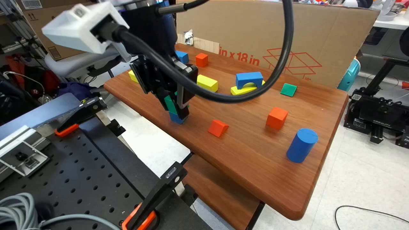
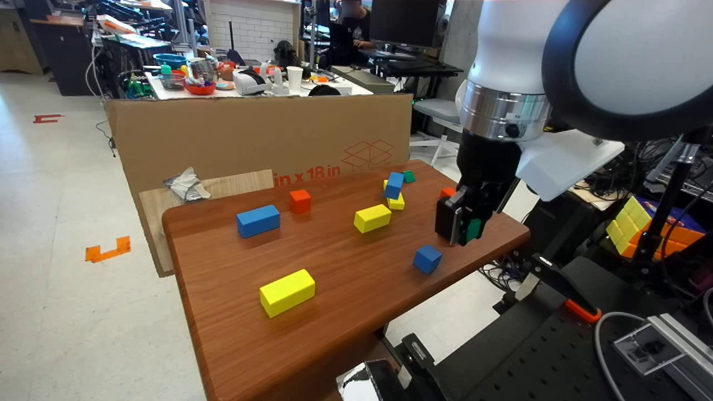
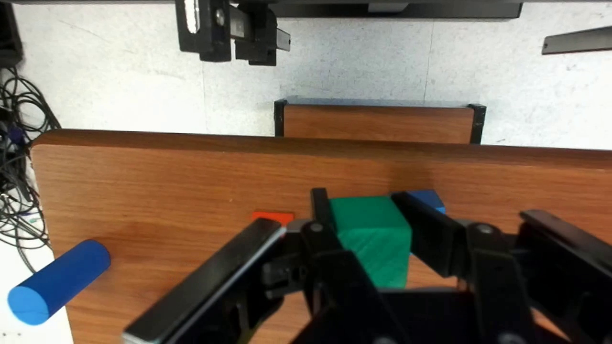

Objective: Put the green cube on top of the blue cube

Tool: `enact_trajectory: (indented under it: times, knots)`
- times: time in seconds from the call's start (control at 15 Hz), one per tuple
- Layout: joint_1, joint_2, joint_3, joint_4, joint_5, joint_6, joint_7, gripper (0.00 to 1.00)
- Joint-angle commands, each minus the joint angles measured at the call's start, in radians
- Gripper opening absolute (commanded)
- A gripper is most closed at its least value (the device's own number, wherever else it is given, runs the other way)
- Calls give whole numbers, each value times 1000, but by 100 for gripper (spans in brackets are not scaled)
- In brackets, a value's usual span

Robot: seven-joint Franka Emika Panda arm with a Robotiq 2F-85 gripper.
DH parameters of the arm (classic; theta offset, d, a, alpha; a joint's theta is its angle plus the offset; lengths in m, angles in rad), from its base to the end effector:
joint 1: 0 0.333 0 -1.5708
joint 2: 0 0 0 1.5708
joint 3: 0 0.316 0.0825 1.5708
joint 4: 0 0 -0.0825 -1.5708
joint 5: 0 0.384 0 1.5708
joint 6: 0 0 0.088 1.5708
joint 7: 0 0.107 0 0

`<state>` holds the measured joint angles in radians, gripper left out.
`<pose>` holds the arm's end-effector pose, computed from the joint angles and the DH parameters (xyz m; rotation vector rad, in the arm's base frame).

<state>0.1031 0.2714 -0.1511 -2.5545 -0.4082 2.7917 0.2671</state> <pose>0.4431 -0.0073 0.1655 2.9634 0.1134 -0.0279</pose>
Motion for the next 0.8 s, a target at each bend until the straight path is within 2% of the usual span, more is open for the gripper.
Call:
enact_trajectory:
  times: [0.0,0.73]
  knots:
    - [2,38,-6,5,21,61,4,12]
    - [15,109,25,46,138,129,-41,12]
